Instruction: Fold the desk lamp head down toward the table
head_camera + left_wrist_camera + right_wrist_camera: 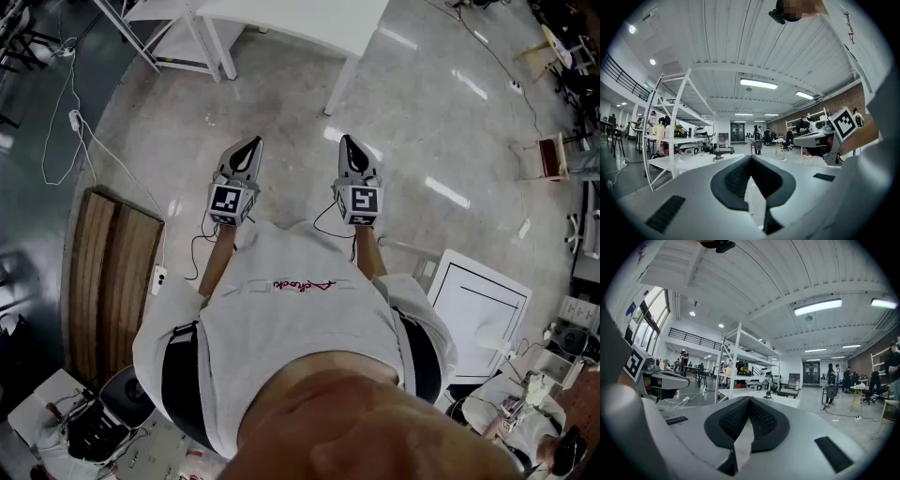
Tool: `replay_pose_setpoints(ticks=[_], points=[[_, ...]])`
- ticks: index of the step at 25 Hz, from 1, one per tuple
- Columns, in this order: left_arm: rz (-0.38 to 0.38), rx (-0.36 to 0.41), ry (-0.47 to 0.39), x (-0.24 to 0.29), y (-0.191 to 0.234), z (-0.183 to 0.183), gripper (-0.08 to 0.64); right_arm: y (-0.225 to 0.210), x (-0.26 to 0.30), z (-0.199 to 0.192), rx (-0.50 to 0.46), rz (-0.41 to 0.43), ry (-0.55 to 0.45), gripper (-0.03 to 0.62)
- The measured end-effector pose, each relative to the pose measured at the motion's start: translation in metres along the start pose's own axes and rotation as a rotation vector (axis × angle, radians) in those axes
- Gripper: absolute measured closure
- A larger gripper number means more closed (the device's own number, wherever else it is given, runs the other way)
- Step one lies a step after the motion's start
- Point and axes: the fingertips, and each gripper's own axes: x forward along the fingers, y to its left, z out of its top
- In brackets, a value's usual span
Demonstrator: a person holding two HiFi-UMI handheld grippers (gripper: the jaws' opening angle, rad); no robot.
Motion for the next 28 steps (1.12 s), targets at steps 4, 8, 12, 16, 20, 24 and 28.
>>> replay_pose_setpoints(ticks=[4, 8, 12, 16, 20, 24, 28], points=[[-0.004, 0.002, 0.002, 0.007, -0.002, -0.002, 0.535, -0.005, 0.004, -0.002, -0.001, 0.003, 0.002, 0.572], [-0.005, 0.007, 0.001, 0.012, -0.003, 0.0, 0.535, -0.008, 0.005, -0.001, 0.001, 0.013, -0.006, 0.571], [-0.008, 0.013, 0.001, 0.016, -0.004, 0.003, 0.535, -0.011, 0.005, 0.001, 0.008, 0.006, -0.019, 0.571], [-0.01, 0.009, 0.01, 0.022, -0.005, 0.001, 0.535, -0.011, 0.008, -0.002, 0.021, 0.032, -0.008, 0.571], [-0.016, 0.011, 0.013, 0.032, -0.014, 0.0, 0.535, -0.015, 0.005, -0.009, 0.015, 0.054, 0.011, 0.571], [-0.014, 0.014, 0.008, 0.043, -0.027, -0.003, 0.535, -0.029, -0.001, -0.018, 0.009, 0.067, 0.017, 0.571], [-0.002, 0.024, 0.012, 0.043, -0.034, -0.004, 0.535, -0.03, -0.004, -0.022, 0.009, 0.089, 0.016, 0.571]])
